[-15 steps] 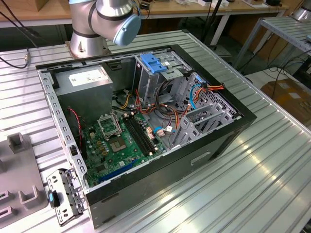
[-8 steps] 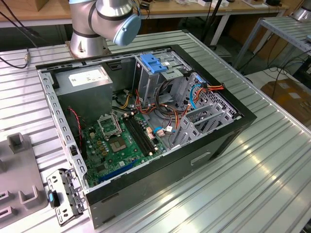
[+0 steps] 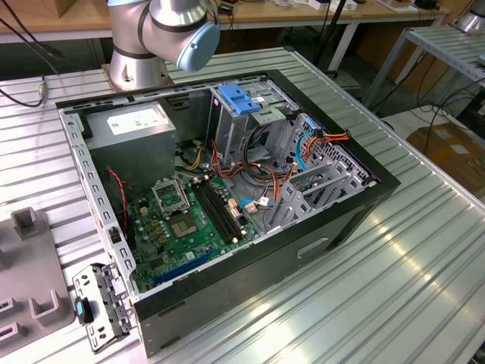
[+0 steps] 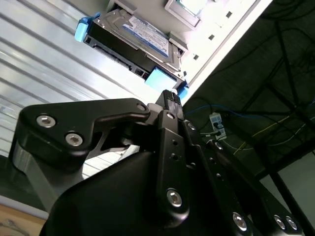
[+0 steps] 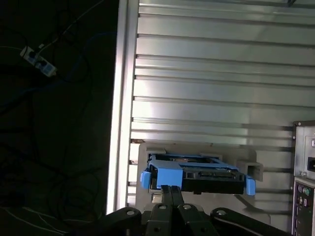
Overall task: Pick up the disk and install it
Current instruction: 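Pick up the disk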
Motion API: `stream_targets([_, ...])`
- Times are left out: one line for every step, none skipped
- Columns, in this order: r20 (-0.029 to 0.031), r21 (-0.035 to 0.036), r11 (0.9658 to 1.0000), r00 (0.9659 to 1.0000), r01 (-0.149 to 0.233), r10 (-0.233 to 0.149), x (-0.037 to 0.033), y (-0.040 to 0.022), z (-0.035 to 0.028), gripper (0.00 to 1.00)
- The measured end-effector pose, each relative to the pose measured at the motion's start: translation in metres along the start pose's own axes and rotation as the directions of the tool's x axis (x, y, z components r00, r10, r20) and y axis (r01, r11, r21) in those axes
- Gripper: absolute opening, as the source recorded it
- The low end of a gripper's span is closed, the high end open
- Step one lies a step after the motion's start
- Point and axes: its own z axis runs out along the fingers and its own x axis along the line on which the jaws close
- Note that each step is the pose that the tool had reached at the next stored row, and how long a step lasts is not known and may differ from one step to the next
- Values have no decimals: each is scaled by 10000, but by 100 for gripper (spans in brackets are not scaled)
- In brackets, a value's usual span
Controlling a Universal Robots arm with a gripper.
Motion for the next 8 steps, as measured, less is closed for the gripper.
stream_targets([-1, 1, 10000, 10000, 98, -98, -2, 0, 0, 11])
stream_targets([-5, 0, 9998, 9998, 211, -211, -5, 0, 0, 11])
stream_targets([-7, 0, 9995, 9995, 303, -303, -7, 0, 0, 11])
stream_targets([-12, -2, 9986, 9986, 522, -522, -8, -1, 0, 11])
stream_targets([-21, -2, 9967, 9967, 811, -811, -8, 0, 0, 11])
stream_targets([-25, -4, 9953, 9952, 973, -973, -8, 0, 0, 11])
stream_targets([-28, -5, 9935, 9935, 1139, -1139, -8, 0, 0, 11])
stream_targets([-35, -7, 9900, 9900, 1413, -1413, -8, -1, 0, 11])
